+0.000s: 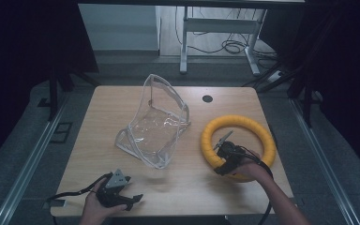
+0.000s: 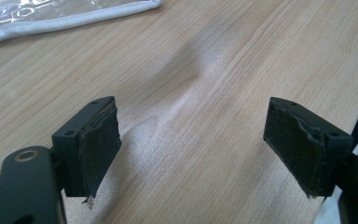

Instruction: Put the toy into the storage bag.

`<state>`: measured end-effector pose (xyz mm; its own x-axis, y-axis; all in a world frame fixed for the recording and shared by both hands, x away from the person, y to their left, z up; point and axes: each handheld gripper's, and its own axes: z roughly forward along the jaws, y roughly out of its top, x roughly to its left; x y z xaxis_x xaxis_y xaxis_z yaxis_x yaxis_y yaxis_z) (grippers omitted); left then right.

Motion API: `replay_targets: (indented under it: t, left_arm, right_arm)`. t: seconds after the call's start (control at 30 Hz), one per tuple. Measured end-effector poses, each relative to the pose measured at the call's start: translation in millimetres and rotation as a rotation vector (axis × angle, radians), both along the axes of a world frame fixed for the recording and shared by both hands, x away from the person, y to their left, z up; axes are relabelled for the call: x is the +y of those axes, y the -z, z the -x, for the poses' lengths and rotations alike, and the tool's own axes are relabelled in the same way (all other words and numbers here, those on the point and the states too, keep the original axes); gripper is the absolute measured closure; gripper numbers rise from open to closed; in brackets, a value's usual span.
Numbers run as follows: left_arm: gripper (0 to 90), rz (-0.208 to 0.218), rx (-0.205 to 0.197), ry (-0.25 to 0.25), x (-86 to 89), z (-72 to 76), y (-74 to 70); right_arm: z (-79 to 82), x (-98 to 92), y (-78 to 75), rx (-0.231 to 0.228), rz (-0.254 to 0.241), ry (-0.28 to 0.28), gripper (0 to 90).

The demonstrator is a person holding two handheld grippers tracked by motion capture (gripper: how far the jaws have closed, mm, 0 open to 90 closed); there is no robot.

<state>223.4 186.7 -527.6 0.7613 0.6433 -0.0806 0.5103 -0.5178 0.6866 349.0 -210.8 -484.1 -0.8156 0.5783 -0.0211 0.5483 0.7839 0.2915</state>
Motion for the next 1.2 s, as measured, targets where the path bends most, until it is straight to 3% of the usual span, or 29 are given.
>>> replay_targets:
  t: [0.3,0.63,0.73,1.0,1.2]
  left_arm:
    - [18.3,-0.001,-0.001,0.001,0.2,0.3,-0.2]
    - [18.3,-0.003,0.0,0.002,0.0,0.2,0.2]
    - [18.3,-0.004,0.0,0.003,-0.3,0.1,0.7]
    - [18.3,-0.005,-0.002,0.003,-0.1,0.7,0.7]
    - [18.3,-0.006,-0.003,0.003,0.0,0.4,0.5]
  right_arm:
    - [-4.9,3.2,10.3,0.046,0.061,-0.014,32.6]
    - [-8.0,3.4,15.5,0.064,0.085,-0.03,42.9]
    - [-8.6,4.0,16.7,0.081,0.088,-0.041,50.0]
    - [-12.5,5.9,15.2,0.116,0.108,-0.06,51.7]
    - [-12.5,1.1,9.2,0.103,0.069,-0.064,52.1]
